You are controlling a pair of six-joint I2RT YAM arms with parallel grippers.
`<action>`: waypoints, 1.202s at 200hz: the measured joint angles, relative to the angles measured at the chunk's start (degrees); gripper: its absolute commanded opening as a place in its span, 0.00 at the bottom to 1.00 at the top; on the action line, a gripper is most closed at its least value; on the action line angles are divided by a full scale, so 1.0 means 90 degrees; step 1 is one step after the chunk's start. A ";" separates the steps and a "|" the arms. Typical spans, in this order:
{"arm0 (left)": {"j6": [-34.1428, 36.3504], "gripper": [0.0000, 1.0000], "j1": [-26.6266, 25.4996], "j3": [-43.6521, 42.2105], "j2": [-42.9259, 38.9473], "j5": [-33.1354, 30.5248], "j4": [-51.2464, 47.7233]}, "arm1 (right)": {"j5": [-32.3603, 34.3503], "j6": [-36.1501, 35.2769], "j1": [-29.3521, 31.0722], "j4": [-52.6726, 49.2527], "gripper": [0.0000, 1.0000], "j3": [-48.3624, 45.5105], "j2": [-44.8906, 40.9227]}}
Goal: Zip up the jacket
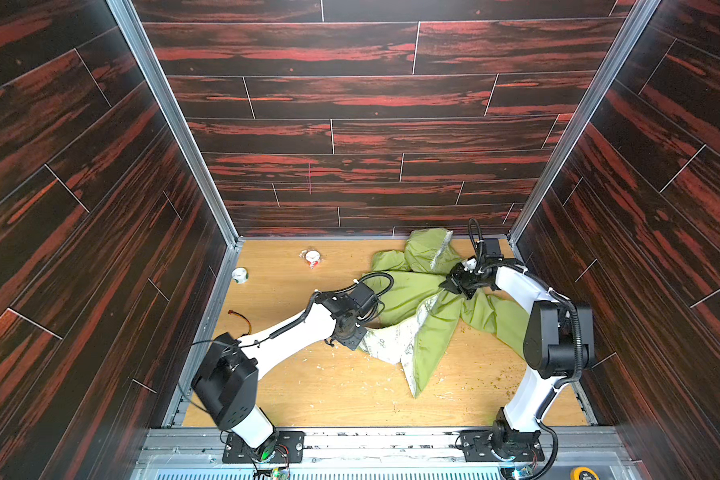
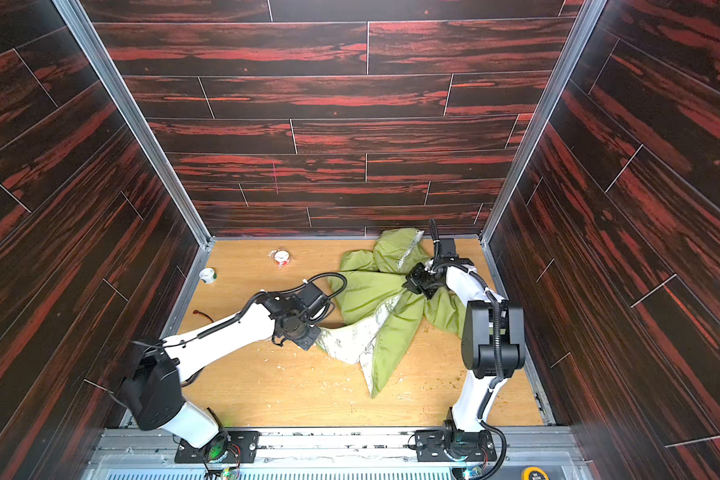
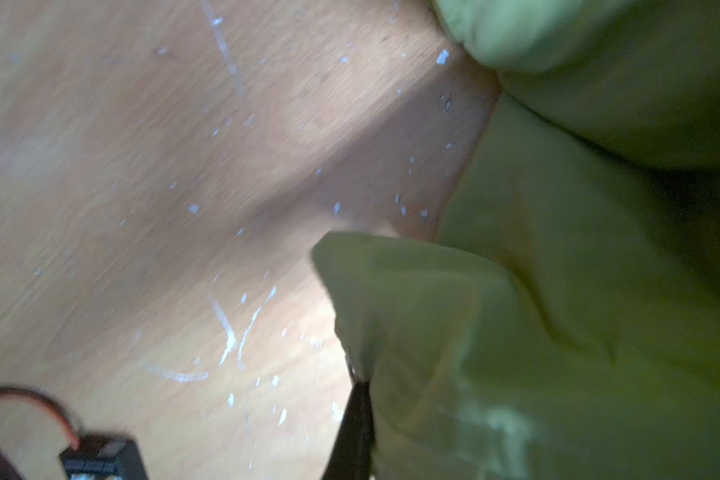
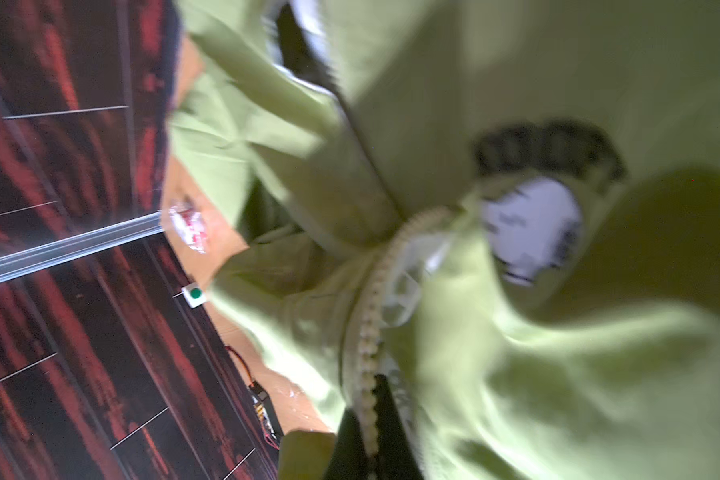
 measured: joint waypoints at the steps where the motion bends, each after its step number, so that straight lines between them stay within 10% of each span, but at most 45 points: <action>1: 0.0000 0.00 0.0000 0.0007 -0.0012 0.0002 -0.0022 | -0.0005 0.0000 0.0002 0.0007 0.00 0.0017 0.0005; 107: -0.0699 0.00 -0.0240 0.1469 -0.0483 0.1668 -0.1792 | -0.1137 0.0760 0.0408 -0.0129 0.00 0.4952 0.2577; 169: -0.0644 0.00 -0.1525 0.3949 0.1188 0.1673 -0.2572 | -0.1263 0.0355 -0.0029 -0.1277 0.00 0.5933 0.3283; 208: -0.0546 0.00 -0.1814 0.4609 0.2339 0.1967 -0.2766 | -0.1042 0.0002 -0.0576 -0.1710 0.27 0.5819 0.3317; 240: -0.0566 0.50 -0.1999 0.5015 0.2822 0.2557 -0.3077 | -0.0704 -0.0321 -0.1015 -0.1809 0.52 0.5819 0.3317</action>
